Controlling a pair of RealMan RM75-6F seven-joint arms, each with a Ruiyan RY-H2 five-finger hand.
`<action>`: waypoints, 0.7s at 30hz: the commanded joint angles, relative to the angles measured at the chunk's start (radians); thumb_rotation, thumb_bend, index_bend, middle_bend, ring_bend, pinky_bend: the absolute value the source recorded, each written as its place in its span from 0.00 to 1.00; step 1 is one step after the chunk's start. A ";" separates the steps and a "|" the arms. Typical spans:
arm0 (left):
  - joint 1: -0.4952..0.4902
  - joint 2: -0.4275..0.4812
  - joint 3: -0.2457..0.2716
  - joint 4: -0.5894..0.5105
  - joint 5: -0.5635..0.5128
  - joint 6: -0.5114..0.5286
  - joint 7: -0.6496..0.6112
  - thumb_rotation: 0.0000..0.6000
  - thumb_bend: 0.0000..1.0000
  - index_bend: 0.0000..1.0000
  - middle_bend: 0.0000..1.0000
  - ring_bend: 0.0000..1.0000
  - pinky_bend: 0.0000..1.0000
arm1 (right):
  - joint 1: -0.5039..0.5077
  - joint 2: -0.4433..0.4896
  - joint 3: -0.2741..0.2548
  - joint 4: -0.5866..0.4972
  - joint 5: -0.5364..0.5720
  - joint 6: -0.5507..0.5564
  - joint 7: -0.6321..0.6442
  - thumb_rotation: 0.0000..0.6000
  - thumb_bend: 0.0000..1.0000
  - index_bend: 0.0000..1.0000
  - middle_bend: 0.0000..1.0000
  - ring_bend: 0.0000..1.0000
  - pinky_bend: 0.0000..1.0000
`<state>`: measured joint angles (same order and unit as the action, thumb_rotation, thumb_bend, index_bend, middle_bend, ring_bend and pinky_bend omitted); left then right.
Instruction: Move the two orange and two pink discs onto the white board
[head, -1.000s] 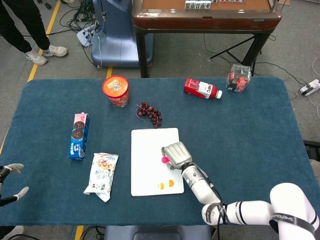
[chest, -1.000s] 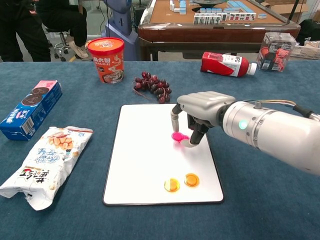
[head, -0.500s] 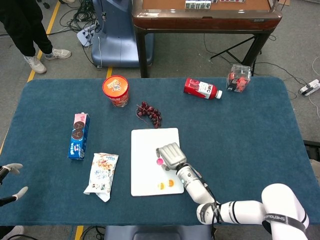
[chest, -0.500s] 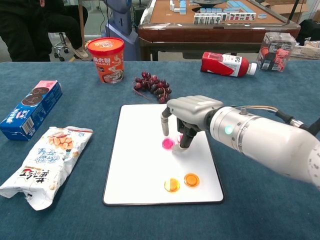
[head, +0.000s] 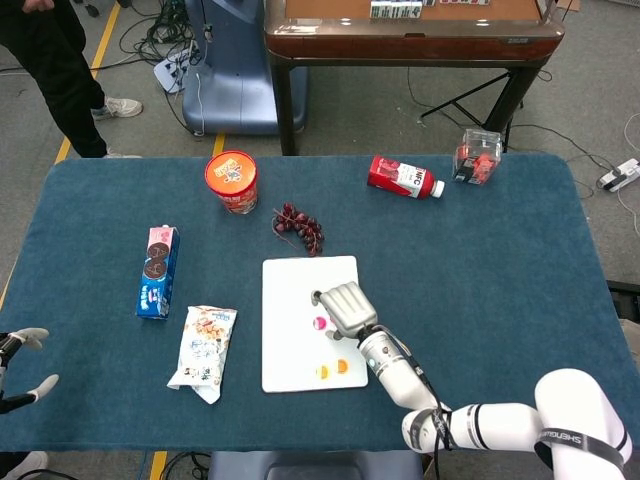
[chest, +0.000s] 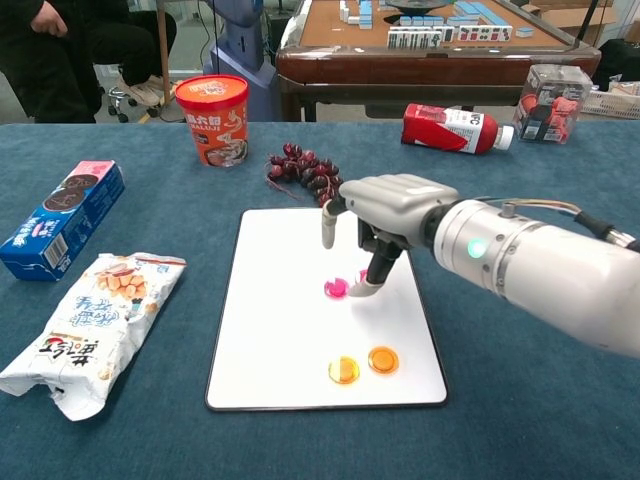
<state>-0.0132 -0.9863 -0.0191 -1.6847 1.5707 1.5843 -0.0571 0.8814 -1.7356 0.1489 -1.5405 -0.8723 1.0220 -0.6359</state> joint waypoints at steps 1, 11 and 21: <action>-0.001 -0.002 0.001 0.000 0.000 -0.003 0.004 1.00 0.07 0.42 0.47 0.38 0.56 | -0.020 0.065 -0.023 -0.077 -0.015 0.055 -0.066 1.00 0.14 0.46 1.00 1.00 1.00; -0.013 -0.023 0.011 0.004 0.008 -0.031 0.041 1.00 0.07 0.42 0.47 0.38 0.56 | -0.136 0.273 -0.136 -0.278 -0.146 0.267 -0.195 1.00 0.16 0.51 0.86 0.90 1.00; -0.030 -0.029 0.034 0.020 0.051 -0.058 0.006 1.00 0.07 0.40 0.47 0.36 0.56 | -0.287 0.435 -0.268 -0.333 -0.384 0.386 -0.100 1.00 0.33 0.51 0.51 0.43 0.55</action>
<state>-0.0420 -1.0133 0.0136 -1.6666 1.6205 1.5283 -0.0534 0.6408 -1.3396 -0.0780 -1.8618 -1.1998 1.3715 -0.7690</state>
